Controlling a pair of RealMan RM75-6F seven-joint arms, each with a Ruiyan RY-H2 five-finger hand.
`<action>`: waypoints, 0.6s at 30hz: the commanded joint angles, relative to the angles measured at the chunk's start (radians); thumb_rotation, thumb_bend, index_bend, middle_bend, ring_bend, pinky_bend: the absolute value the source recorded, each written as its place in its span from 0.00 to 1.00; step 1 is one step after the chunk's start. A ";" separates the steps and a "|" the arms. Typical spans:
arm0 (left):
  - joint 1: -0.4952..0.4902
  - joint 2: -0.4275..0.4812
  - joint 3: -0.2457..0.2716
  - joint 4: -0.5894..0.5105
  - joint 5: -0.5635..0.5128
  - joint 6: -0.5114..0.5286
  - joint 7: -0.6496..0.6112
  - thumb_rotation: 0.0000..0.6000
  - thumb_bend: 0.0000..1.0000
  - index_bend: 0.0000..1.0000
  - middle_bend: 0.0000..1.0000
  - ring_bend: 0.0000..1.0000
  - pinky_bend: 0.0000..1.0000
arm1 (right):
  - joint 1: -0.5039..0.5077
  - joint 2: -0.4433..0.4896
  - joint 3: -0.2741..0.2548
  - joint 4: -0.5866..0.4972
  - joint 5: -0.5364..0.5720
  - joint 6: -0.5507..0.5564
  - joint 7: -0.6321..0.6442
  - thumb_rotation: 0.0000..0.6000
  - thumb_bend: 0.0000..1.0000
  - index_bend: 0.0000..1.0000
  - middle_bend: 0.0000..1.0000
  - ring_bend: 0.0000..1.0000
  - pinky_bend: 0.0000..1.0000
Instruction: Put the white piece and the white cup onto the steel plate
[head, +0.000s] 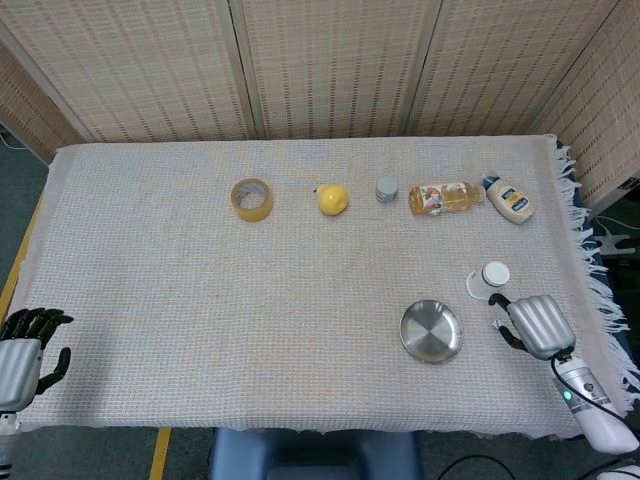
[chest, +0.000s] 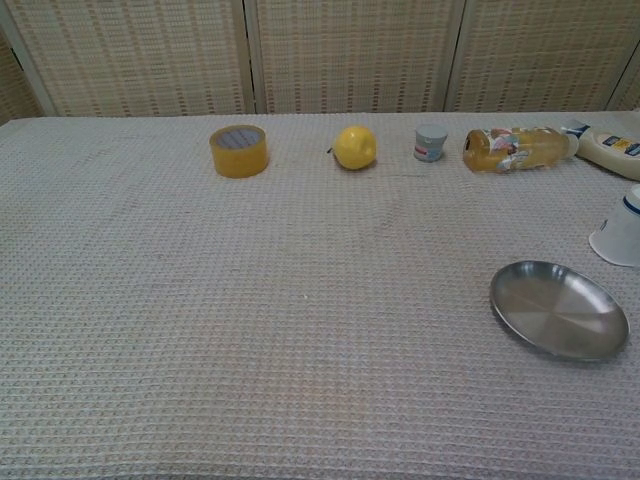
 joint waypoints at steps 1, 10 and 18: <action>-0.002 0.000 -0.001 0.000 -0.002 -0.005 0.002 1.00 0.46 0.29 0.22 0.15 0.15 | 0.014 -0.011 -0.002 0.020 0.032 -0.033 -0.007 1.00 0.21 0.32 0.79 0.72 1.00; -0.006 0.000 0.000 0.000 -0.012 -0.021 0.004 1.00 0.46 0.29 0.22 0.15 0.15 | 0.035 -0.056 -0.012 0.088 0.065 -0.095 0.025 1.00 0.20 0.39 0.80 0.74 1.00; -0.009 0.000 -0.003 0.003 -0.025 -0.034 0.002 1.00 0.46 0.29 0.22 0.15 0.15 | 0.054 -0.099 -0.018 0.167 0.086 -0.138 0.068 1.00 0.20 0.40 0.80 0.74 1.00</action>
